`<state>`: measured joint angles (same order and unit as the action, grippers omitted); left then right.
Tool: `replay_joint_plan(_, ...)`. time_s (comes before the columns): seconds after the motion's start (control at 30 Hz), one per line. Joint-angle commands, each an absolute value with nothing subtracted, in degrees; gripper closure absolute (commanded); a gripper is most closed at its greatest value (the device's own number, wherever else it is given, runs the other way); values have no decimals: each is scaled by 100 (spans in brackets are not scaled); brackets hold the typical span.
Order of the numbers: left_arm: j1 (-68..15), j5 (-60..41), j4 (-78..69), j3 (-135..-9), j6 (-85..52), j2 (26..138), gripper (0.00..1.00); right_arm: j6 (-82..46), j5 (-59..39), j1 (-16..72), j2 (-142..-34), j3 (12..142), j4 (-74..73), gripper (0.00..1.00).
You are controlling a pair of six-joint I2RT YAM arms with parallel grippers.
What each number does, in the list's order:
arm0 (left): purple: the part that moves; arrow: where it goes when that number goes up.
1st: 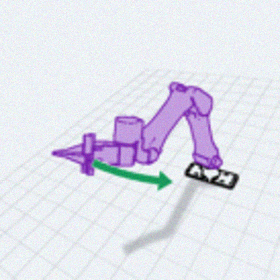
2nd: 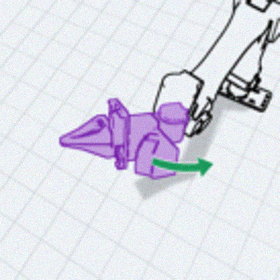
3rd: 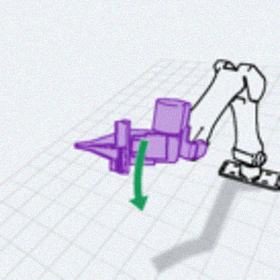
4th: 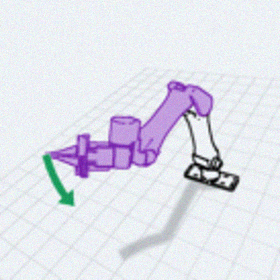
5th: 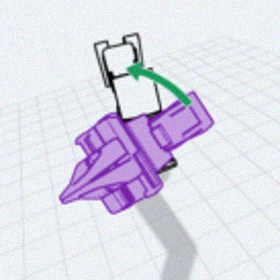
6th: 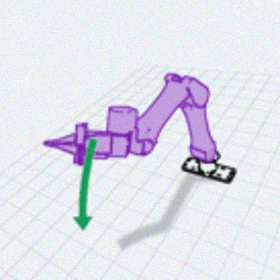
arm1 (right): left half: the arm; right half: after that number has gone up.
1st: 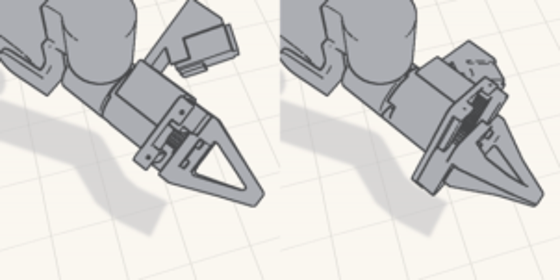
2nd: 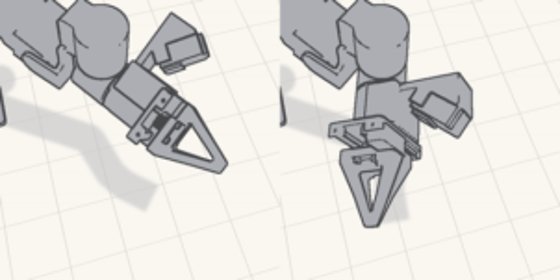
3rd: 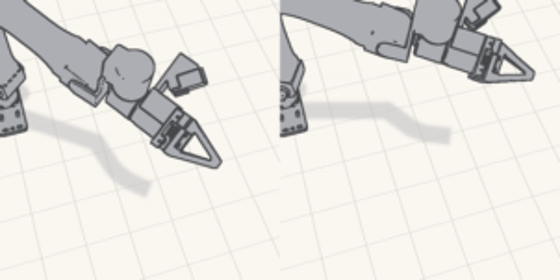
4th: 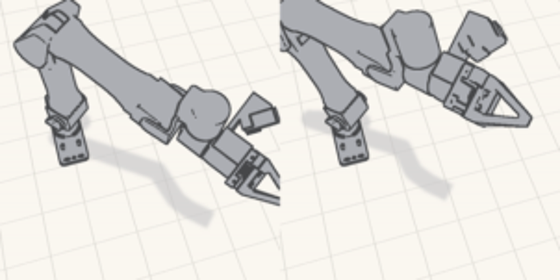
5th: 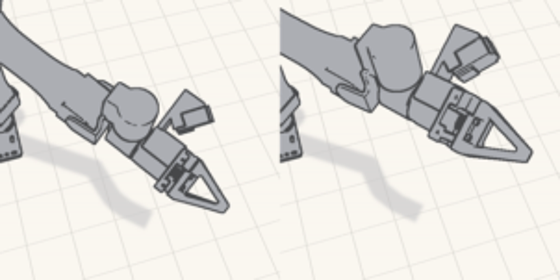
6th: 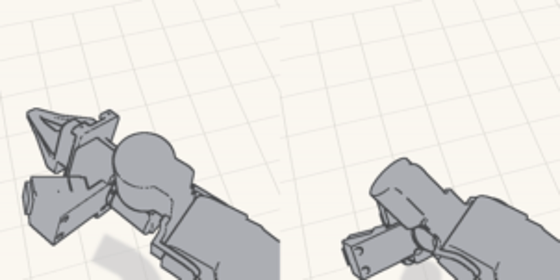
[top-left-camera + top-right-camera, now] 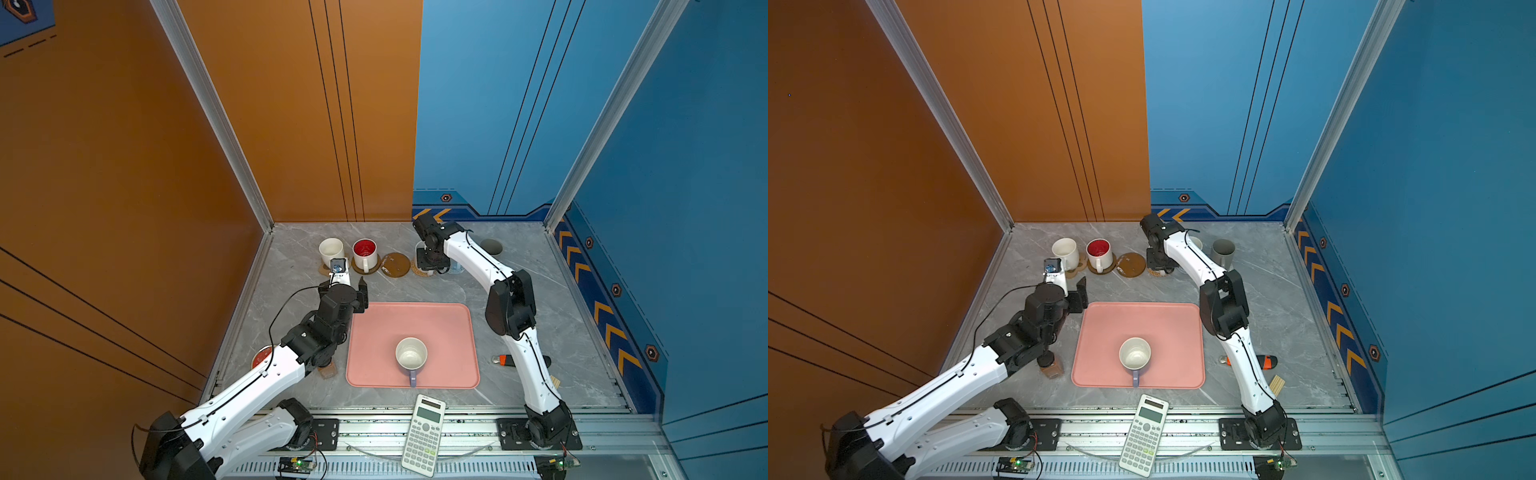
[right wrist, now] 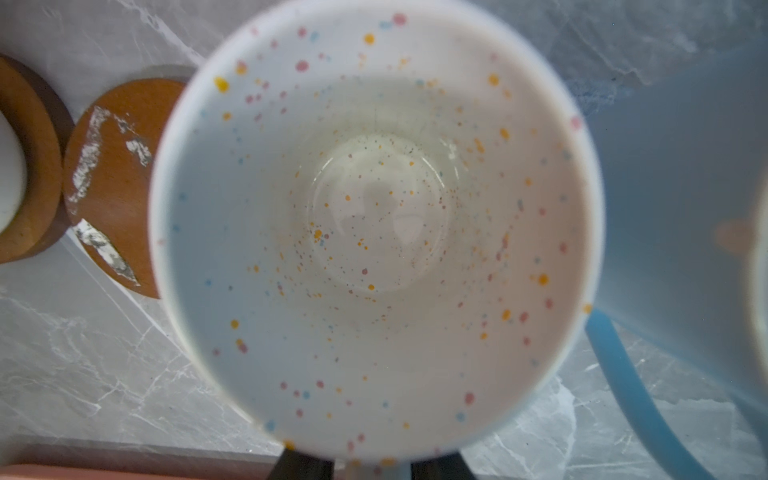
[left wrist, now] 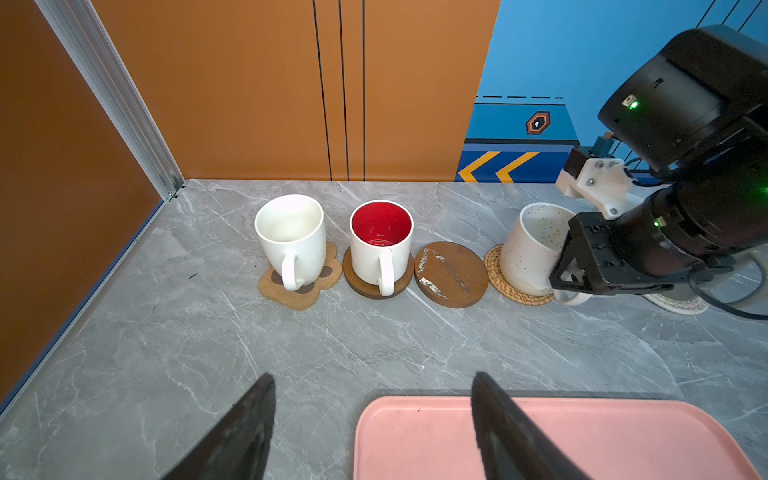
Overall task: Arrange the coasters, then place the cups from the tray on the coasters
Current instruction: 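Open the right gripper and raise it off the speckled mug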
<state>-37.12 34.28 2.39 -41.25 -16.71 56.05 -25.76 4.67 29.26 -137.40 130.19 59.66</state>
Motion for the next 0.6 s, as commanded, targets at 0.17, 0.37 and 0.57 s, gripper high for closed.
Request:
replay_joint_plan(0.17, -3664, 3445, 317, -4027, -1669, 5445, 26, -2602, 527, 2996, -13480, 13037, 6144, 47)
replay_joint_plan(0.37, -3663, 3432, 299, -4017, -1673, 5432, 25, -2602, 697, 3133, -13082, 12702, 6135, 27)
replay_joint_plan(0.57, -3664, 3417, 270, -4003, -1685, 5449, 25, -2637, 1046, 3388, -12375, 12186, 6127, 25)
